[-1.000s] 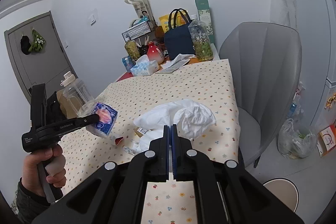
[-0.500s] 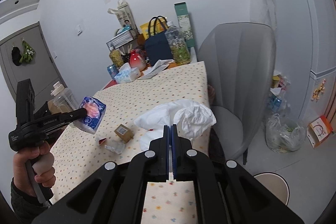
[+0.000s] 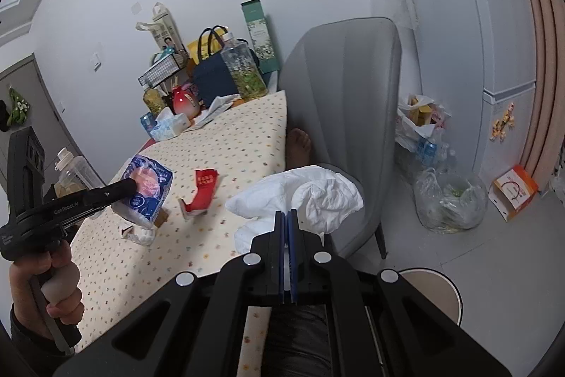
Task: Collect trash
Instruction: 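Carry the tissue in the right tool while the left tool carries the blue packet toward the bin, then open the right tool over the bin while the left tool releases the blue packet into it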
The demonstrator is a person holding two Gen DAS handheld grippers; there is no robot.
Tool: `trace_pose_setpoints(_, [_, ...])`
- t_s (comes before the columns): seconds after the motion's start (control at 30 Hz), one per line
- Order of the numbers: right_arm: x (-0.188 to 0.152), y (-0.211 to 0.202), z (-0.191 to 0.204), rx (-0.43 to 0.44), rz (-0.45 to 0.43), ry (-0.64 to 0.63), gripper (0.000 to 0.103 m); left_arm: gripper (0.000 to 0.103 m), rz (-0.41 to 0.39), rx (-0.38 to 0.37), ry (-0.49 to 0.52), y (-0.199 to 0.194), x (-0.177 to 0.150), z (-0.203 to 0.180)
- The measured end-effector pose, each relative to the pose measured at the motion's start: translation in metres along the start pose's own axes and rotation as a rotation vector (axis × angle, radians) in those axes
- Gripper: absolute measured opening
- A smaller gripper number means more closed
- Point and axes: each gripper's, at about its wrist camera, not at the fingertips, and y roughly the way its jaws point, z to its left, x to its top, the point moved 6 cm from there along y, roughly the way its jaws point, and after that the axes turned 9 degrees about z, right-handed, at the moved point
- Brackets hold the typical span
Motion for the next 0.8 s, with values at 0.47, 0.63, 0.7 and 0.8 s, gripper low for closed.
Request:
trace_pose_setpoints(0.47, [-0.027,0.014,-0.079,-0.036,0.054,0.124,0.003,0.010,0.128,-0.019,0.083,0.067,-0.013,-0.065])
trace_pose_setpoints(0.63, [-0.041,0.026,-0.108,-0.052,0.088,0.174,0.004,0.010,0.165,-0.019,0.108,0.086,-0.018,-0.082])
trace_pose_setpoints(0.7, [-0.047,0.033,-0.118,-0.058,0.105,0.194,0.007,0.010,0.180,-0.017,0.114,0.093,-0.022,-0.087])
trace_pose_setpoints(0.8, [-0.057,0.043,-0.132,-0.078,0.129,0.221,0.008,0.010,0.201,-0.013,0.116,0.101,-0.026,-0.091])
